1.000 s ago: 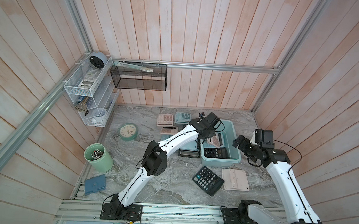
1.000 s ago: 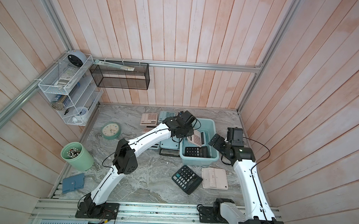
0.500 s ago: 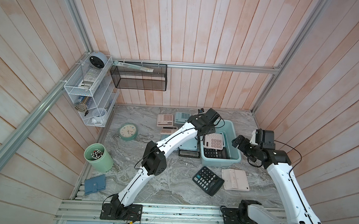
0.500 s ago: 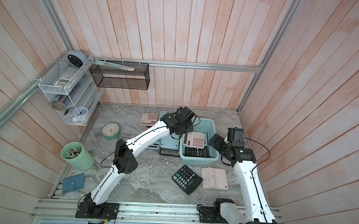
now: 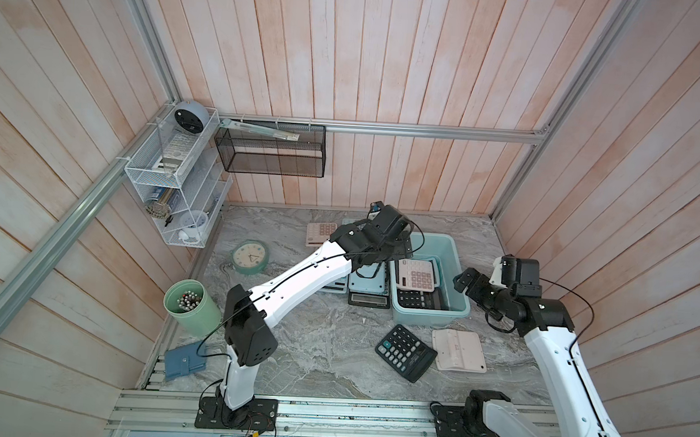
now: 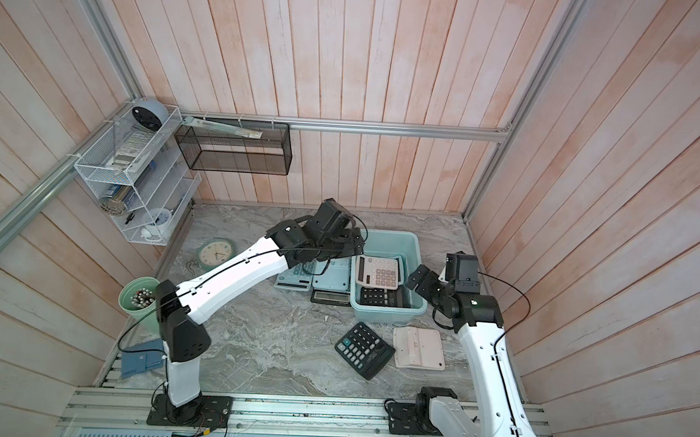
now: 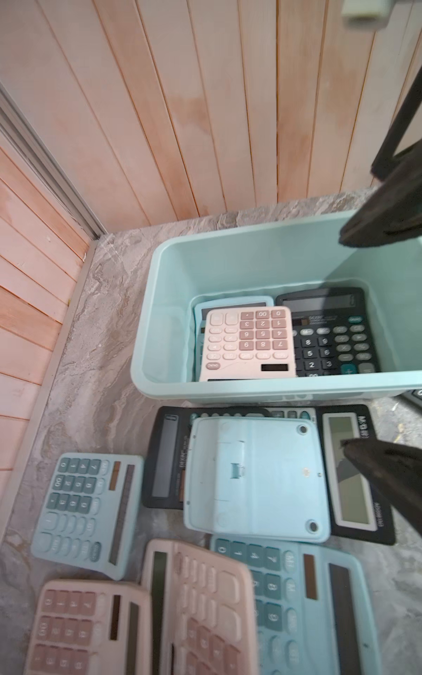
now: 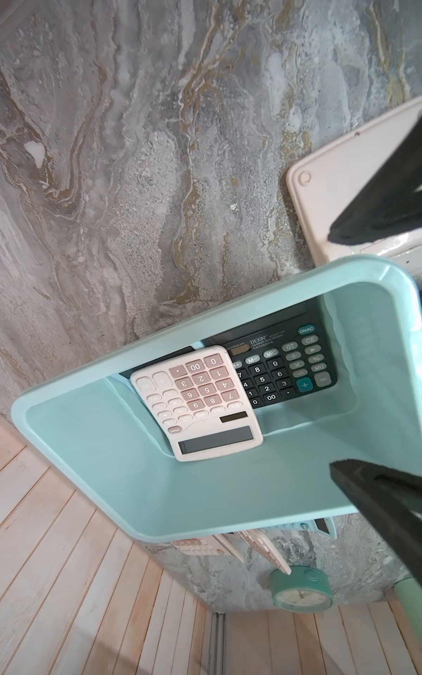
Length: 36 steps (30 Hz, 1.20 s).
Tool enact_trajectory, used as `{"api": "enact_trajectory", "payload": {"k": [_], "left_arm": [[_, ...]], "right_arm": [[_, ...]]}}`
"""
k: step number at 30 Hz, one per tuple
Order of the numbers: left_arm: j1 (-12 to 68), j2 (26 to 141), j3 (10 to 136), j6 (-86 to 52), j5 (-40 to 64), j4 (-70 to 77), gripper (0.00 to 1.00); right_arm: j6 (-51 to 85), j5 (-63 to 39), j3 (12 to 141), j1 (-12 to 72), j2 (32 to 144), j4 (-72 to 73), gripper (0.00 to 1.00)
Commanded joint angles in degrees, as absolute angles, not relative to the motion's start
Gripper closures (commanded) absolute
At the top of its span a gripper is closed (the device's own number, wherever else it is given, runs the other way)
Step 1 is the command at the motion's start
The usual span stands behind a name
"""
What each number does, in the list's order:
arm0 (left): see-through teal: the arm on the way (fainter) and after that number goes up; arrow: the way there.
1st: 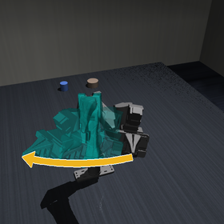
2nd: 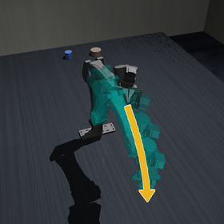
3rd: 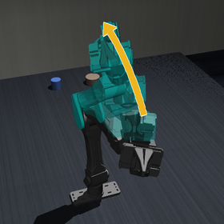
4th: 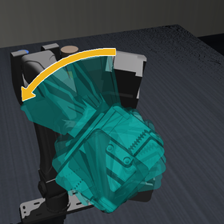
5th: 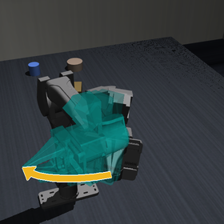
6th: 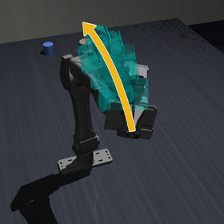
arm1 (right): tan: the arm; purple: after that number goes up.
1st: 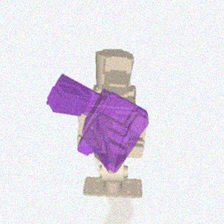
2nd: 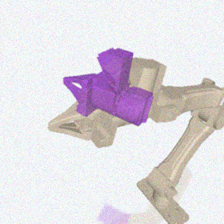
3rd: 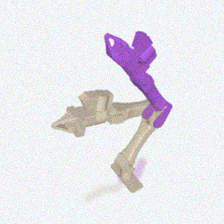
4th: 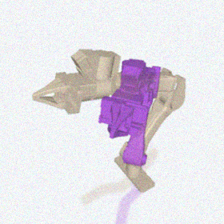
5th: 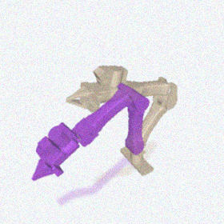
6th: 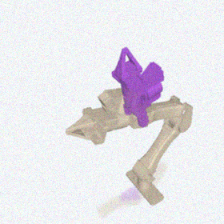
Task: Put the calculator in the storage box
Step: Place the calculator in the storage box, then adjust the storage box at the center of the board.
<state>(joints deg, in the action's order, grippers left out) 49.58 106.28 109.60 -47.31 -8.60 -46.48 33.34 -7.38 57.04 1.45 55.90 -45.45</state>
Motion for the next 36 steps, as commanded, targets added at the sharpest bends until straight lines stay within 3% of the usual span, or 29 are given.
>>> {"api": "enact_trajectory", "payload": {"k": [1, 8, 15, 22, 28, 36], "left_arm": [[49.7, 99.9, 99.0, -45.9, -6.9, -38.8, 0.04], [49.8, 85.5, 78.2, -48.0, -1.9, -30.0, 0.00], [49.7, 75.7, 62.4, -50.2, -2.0, -24.4, 0.00], [47.4, 71.3, 50.6, -53.5, -1.2, -20.1, 0.00], [46.0, 70.0, 45.5, -55.3, -0.5, -16.3, 0.00], [45.7, 69.9, 44.3, -55.7, -0.2, -14.9, 0.00]], "right_arm": [[30.4, -5.2, 57.2, 1.8, 53.3, -47.9, 0.02], [29.7, -5.7, 55.4, 1.8, 48.5, -52.0, 0.02], [29.7, -14.0, 51.2, 2.7, 42.9, -56.8, 0.05], [34.7, -15.1, 47.2, 13.2, 40.5, -57.3, 0.06], [40.8, -10.3, 44.1, 25.7, 45.3, -48.9, 0.06], [40.0, -8.2, 43.9, 26.7, 53.6, -38.5, 0.06]]}}
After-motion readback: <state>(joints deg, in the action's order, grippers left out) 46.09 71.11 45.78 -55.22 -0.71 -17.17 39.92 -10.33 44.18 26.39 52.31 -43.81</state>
